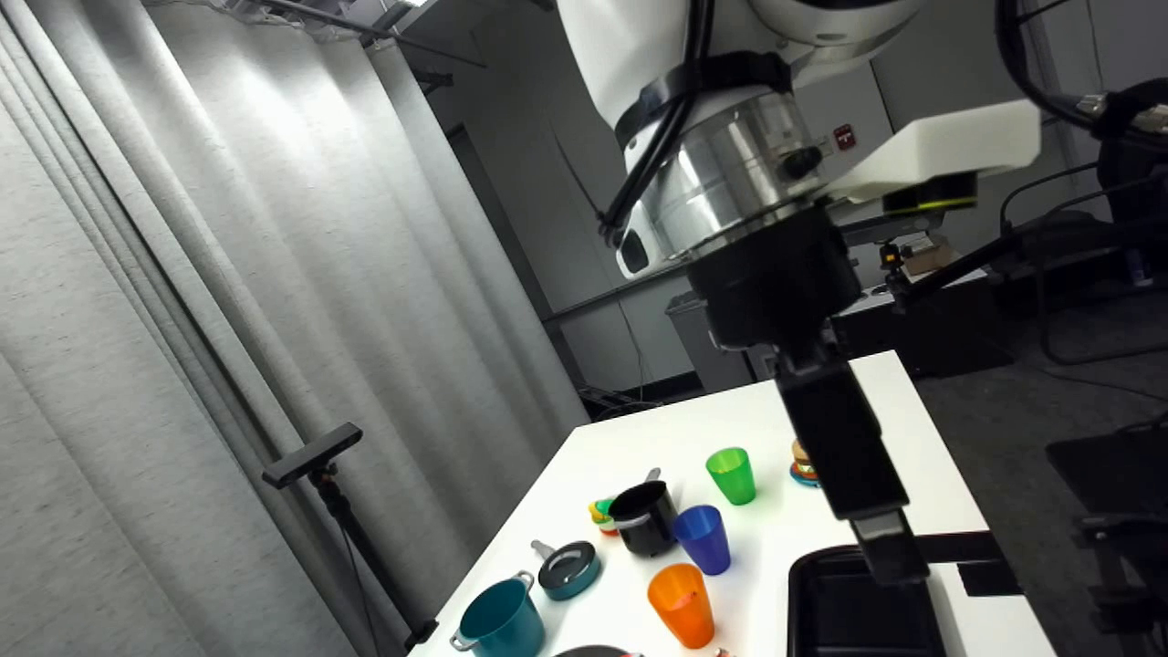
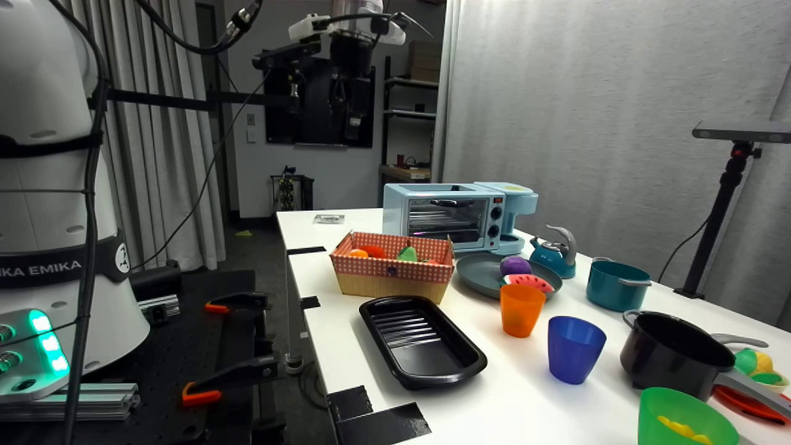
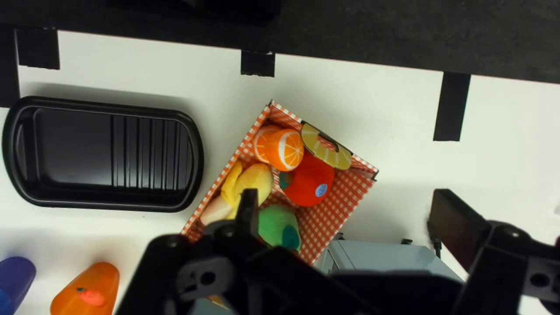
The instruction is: Take the green pear out of the basket and put it on the grey plate, pick up the watermelon from the top of the orange cup and put it in the basket
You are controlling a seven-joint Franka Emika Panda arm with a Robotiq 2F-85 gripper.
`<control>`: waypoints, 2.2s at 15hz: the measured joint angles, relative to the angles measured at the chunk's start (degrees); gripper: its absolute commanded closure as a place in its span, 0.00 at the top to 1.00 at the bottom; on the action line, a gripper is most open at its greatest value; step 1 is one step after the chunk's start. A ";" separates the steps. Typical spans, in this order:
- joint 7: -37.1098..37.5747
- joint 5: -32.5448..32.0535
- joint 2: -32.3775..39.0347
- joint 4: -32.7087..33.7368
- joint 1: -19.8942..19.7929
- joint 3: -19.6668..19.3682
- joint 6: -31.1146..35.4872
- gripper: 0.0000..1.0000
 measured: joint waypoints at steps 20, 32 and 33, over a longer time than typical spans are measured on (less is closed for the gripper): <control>-18.48 -9.41 14.39 -1.14 -0.35 -0.13 10.16 1.00; -20.40 -10.30 20.40 2.37 0.02 0.40 12.66 1.00; -20.40 -10.30 20.41 2.38 0.02 0.40 12.66 1.00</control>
